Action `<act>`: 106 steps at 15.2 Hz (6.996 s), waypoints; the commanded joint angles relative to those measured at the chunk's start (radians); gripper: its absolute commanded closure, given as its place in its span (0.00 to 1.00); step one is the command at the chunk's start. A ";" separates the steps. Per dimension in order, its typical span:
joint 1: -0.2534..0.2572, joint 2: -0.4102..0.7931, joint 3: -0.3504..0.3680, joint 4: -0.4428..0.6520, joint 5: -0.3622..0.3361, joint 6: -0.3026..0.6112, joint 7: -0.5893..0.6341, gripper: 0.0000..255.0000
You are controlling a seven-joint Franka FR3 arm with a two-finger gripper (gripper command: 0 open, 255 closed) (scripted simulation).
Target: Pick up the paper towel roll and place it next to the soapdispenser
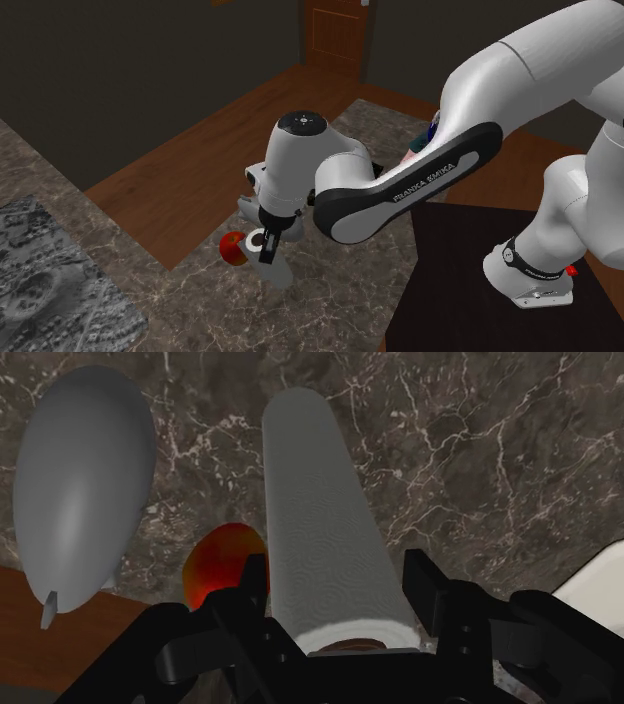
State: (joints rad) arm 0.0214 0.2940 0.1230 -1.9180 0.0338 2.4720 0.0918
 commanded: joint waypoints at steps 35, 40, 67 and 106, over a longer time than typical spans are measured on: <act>-0.005 -0.125 0.003 0.326 0.005 -0.450 0.015 1.00; -0.004 -0.120 0.003 0.400 0.003 -0.519 0.019 1.00; -0.211 -0.553 -0.231 -0.018 0.106 -0.581 -0.438 1.00; -0.561 -0.191 -0.888 0.387 0.305 -0.890 -1.421 1.00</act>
State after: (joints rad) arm -0.5373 0.1032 -0.7634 -1.5198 0.3382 1.5728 -1.3212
